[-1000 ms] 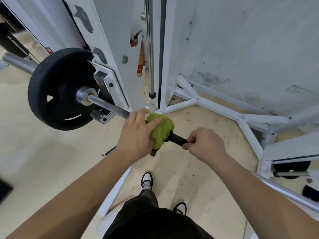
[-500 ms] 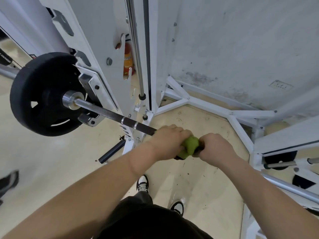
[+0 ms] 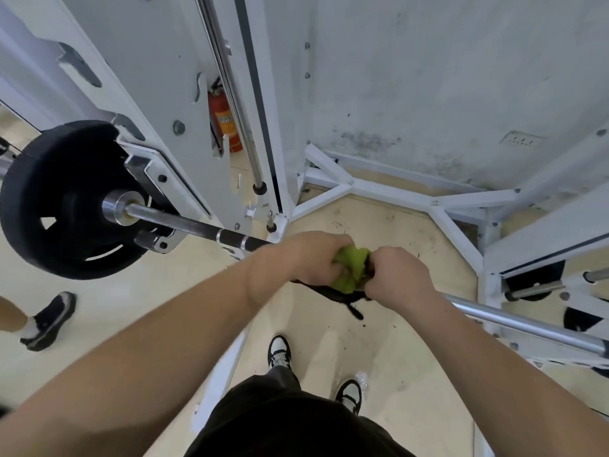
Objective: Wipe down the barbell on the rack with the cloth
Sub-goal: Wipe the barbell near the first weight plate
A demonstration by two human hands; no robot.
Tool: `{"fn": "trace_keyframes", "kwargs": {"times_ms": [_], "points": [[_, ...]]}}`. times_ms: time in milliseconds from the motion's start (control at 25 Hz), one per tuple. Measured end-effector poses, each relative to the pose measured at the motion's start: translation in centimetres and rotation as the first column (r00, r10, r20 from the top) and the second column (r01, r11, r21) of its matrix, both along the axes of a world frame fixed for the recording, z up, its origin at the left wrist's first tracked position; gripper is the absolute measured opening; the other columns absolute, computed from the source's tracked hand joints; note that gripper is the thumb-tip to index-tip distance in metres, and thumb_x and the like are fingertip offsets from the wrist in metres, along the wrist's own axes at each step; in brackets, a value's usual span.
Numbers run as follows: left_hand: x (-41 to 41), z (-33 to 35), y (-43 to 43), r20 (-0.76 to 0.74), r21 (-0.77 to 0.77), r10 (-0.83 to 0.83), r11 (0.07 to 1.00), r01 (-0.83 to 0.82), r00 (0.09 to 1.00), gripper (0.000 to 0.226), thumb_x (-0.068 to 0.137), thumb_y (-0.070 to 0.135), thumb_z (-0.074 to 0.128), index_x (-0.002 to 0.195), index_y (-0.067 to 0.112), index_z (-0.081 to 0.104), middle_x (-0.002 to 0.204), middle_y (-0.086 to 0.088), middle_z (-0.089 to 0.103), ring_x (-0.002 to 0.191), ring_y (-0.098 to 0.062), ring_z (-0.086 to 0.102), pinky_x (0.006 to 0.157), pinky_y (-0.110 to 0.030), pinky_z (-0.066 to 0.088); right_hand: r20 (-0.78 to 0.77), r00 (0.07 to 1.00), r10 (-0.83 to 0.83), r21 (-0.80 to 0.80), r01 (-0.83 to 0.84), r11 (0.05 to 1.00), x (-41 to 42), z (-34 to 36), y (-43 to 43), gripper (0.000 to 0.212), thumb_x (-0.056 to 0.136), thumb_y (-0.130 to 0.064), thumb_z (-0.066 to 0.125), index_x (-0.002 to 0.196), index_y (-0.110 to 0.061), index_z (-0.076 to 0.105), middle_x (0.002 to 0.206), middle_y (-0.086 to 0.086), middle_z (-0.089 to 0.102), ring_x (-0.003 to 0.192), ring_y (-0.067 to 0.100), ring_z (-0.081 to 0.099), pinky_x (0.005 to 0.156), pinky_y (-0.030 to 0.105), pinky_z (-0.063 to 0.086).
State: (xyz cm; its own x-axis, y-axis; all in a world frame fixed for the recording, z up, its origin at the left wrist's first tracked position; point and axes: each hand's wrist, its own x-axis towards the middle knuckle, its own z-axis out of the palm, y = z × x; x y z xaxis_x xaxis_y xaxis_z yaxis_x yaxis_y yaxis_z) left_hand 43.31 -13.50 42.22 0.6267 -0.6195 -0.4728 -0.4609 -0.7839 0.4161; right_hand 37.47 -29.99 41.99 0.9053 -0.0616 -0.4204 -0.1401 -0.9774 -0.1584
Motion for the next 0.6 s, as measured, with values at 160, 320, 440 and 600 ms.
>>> {"fn": "trace_keyframes", "kwargs": {"times_ms": [160, 320, 440, 600], "points": [[4.0, 1.5, 5.4, -0.021, 0.248, 0.178, 0.954, -0.168, 0.984, 0.035, 0.094, 0.045, 0.058, 0.121, 0.022, 0.056, 0.120, -0.003, 0.063, 0.113, -0.029, 0.059, 0.095, -0.040, 0.049, 0.042, 0.999, 0.028, 0.008, -0.028, 1.000, -0.1, -0.2, 0.1, 0.010, 0.083, -0.034, 0.070, 0.089, -0.028, 0.075, 0.076, -0.004, 0.065, 0.073, 0.019, 0.059, 0.052, 0.024, 0.036], [2.4, 0.8, 2.6, 0.049, 0.261, 0.231, 0.936, -0.236, 0.972, 0.027, 0.089, 0.043, 0.052, 0.102, 0.021, 0.057, 0.104, -0.001, 0.067, 0.093, -0.026, 0.061, 0.083, -0.039, 0.052, 0.037, 0.999, 0.028, 0.009, -0.028, 1.000, 0.2, 0.0, 0.2, 0.005, 0.081, -0.032, 0.072, 0.084, -0.028, 0.074, 0.075, -0.004, 0.065, 0.072, 0.019, 0.060, 0.052, 0.024, 0.036], [-3.7, -1.3, -1.2, 0.278, -0.076, 0.300, 0.954, -0.290, 0.913, 0.021, 0.092, 0.030, 0.053, 0.108, 0.017, 0.056, 0.100, -0.005, 0.067, 0.092, -0.031, 0.062, 0.073, -0.036, 0.043, 0.055, 0.998, 0.025, 0.003, -0.025, 1.000, -0.1, -0.1, 0.1, 0.009, 0.077, -0.025, 0.071, 0.074, -0.020, 0.065, 0.069, -0.003, 0.059, 0.061, 0.017, 0.054, 0.050, 0.024, 0.035], [-9.4, -1.2, 1.0, 0.280, -0.509, 0.630, 0.737, -0.445, 0.724, 0.020, 0.093, 0.029, 0.061, 0.108, 0.015, 0.061, 0.085, -0.002, 0.069, 0.075, -0.024, 0.063, 0.062, -0.035, 0.048, 0.105, 0.993, 0.049, -0.005, -0.049, 0.999, -0.6, -0.7, -0.1, 0.014, 0.079, -0.025, 0.067, 0.068, -0.019, 0.061, 0.066, -0.003, 0.054, 0.058, 0.018, 0.048, 0.049, 0.024, 0.032]]}}
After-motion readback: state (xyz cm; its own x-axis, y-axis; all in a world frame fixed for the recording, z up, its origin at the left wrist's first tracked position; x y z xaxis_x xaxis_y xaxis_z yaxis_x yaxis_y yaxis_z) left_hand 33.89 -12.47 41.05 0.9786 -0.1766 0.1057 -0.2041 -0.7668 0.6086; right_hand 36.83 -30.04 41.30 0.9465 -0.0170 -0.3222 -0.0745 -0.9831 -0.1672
